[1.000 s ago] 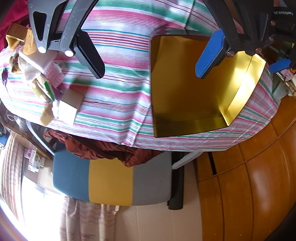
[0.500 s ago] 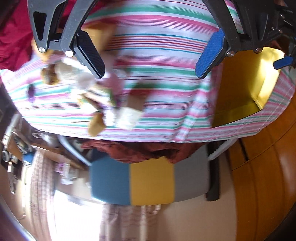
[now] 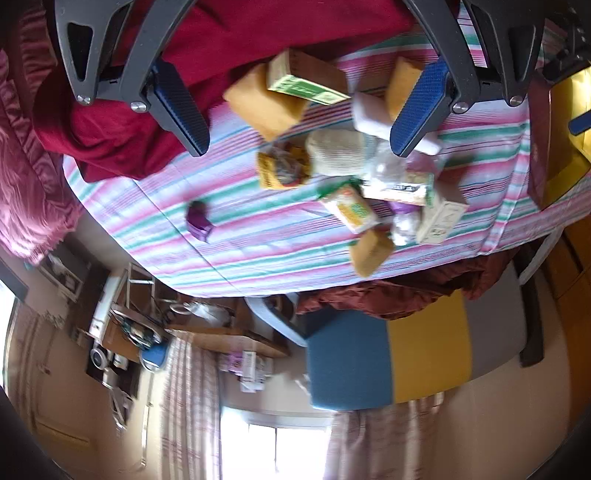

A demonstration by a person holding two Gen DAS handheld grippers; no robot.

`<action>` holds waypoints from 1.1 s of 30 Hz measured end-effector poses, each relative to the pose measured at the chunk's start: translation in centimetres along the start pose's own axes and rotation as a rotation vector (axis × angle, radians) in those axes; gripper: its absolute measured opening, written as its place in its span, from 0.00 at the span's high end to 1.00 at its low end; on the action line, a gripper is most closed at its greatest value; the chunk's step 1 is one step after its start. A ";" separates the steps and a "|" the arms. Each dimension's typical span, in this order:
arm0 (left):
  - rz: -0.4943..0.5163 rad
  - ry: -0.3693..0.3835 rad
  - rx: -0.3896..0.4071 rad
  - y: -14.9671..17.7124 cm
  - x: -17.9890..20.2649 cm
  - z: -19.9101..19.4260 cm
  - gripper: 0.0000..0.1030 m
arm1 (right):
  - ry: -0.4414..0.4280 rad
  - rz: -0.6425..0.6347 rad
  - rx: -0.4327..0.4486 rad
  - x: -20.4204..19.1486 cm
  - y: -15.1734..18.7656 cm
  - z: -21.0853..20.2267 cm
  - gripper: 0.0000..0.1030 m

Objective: Organize objects
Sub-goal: 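Move the left tool to the yellow sponge and grasp it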

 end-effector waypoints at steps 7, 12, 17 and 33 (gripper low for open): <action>0.080 0.057 -0.059 -2.3 4.5 4.7 0.04 | 0.006 0.054 -0.031 2.1 0.3 1.0 0.03; 0.133 0.057 -0.115 -2.9 7.1 7.8 0.12 | -0.009 0.061 -0.044 2.3 0.4 1.8 0.03; 0.152 0.066 -0.152 -2.9 8.5 10.0 0.23 | -0.011 0.067 -0.055 2.7 0.5 2.4 0.03; 0.065 0.123 -0.162 -1.1 5.1 9.2 0.62 | -0.070 -0.022 -0.103 0.9 0.0 3.5 0.03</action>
Point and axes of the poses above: each gripper's, at about its wrist camera, not at the fingertips, and z roughly the way its jaws point, x to its right, y to its underside, the point moved 2 cm from there along z, roughly the way its jaws point, and after that the axes turned 5 degrees about -x, right-handed, at the moved point
